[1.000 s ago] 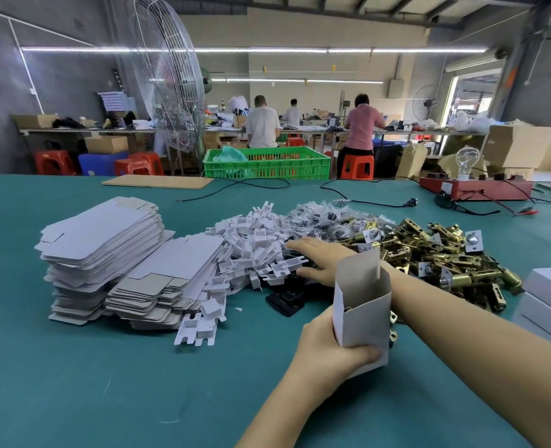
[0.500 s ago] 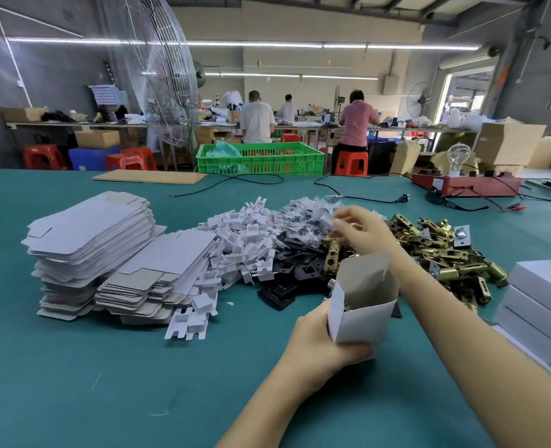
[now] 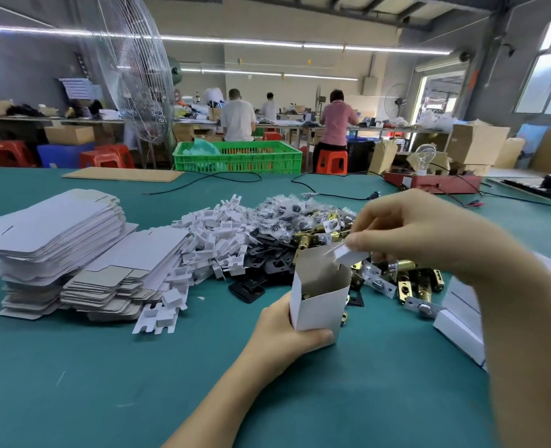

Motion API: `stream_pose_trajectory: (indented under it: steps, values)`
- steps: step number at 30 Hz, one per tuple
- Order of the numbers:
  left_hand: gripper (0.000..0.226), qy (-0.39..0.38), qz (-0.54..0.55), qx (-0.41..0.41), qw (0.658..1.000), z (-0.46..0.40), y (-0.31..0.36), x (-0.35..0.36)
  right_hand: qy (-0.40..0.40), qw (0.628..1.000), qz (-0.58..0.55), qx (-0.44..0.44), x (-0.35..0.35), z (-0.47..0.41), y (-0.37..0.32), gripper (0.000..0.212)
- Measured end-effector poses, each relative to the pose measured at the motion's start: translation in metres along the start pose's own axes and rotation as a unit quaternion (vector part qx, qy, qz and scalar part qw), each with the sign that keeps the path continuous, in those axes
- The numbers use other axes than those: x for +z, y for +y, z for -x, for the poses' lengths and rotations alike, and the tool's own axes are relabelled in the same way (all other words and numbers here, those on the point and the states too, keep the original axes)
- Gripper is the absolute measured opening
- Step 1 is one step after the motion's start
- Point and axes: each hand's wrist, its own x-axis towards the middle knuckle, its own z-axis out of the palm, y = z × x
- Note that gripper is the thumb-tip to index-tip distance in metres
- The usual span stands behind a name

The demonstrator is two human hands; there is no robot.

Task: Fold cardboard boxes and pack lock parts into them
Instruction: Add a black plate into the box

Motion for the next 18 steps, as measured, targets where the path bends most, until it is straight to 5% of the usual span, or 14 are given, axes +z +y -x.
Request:
stream_pose_trajectory:
  steps: [6, 9, 18]
  values:
    - [0.039, 0.011, -0.022, 0.002, 1.0, 0.001, 0.002, 0.001, -0.046, 0.971, 0.236, -0.006, 0.038, -0.017, -0.01, 0.014]
    - [0.041, 0.011, -0.029, 0.002, 1.0, 0.001, 0.002, 0.001, -0.057, 0.95, 0.308, 0.006, 0.048, -0.021, -0.01, 0.032]
    - [0.039, 0.016, -0.04, -0.008, 0.999, 0.0, -0.003, 0.0, -0.113, 0.93, 0.348, 0.04, 0.054, -0.021, -0.011, 0.03]
